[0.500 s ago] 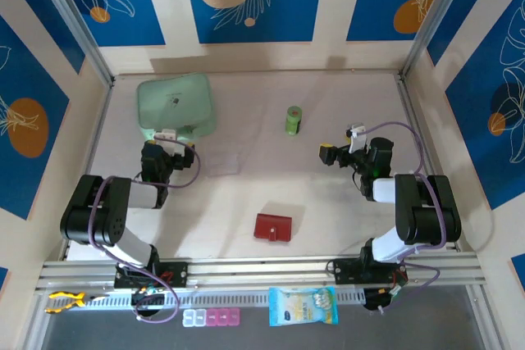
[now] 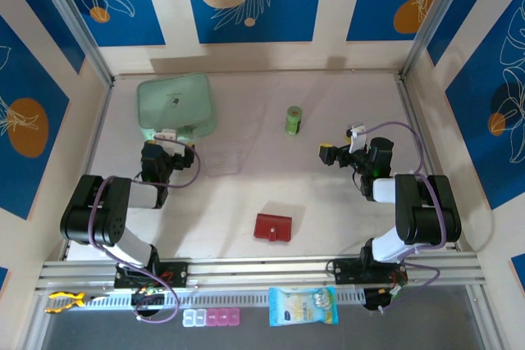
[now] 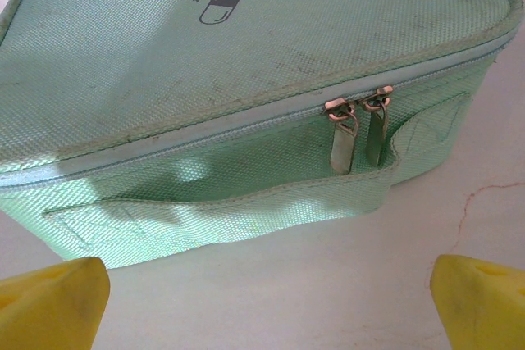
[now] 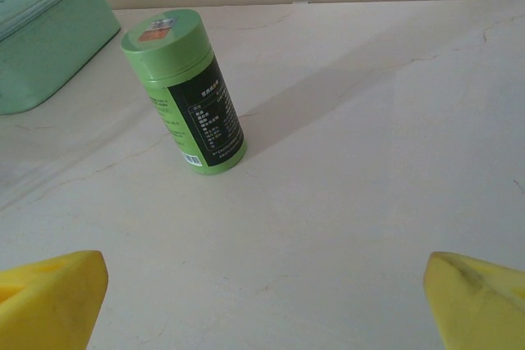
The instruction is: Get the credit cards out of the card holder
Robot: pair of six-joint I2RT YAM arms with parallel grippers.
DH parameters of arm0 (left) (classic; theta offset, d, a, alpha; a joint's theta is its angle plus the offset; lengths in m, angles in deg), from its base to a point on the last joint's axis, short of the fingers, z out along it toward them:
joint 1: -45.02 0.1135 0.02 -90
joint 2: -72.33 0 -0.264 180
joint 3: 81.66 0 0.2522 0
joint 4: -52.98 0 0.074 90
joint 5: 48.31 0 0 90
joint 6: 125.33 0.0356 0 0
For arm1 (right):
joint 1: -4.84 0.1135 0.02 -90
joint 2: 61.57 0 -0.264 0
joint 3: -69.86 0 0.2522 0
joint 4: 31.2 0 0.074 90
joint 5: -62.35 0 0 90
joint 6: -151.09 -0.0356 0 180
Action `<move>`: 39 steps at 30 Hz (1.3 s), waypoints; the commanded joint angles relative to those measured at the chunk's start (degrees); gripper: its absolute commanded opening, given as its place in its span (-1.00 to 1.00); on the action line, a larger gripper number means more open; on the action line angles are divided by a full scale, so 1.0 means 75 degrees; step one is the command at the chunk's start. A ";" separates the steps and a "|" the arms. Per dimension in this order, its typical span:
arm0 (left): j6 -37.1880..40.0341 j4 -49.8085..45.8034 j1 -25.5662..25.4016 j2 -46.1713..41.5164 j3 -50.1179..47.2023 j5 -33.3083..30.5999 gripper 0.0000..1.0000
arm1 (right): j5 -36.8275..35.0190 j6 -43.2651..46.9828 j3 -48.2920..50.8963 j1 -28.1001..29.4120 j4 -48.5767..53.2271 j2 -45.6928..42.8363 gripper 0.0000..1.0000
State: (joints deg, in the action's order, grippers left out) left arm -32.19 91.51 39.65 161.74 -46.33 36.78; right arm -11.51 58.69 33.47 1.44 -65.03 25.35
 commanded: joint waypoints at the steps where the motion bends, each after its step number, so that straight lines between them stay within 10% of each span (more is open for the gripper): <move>1: 0.0051 0.0221 0.0071 0.0021 -0.0027 0.0139 0.99 | 0.0168 0.0120 0.0065 -0.0039 -0.0203 -0.0021 0.98; 22: 0.0118 -0.0076 0.0022 -0.0411 -0.0041 0.0036 0.99 | -0.0469 0.0026 -0.0132 0.0089 0.0619 -0.0553 0.98; 39: -0.2190 -0.7055 -0.0543 -0.2663 0.2316 0.0000 0.94 | -0.1919 -0.1204 -0.2438 0.1528 0.6932 -0.2392 0.71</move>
State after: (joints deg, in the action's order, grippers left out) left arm -41.63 53.66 36.57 142.94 -32.69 34.68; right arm -22.92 54.54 18.65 11.27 -26.15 8.60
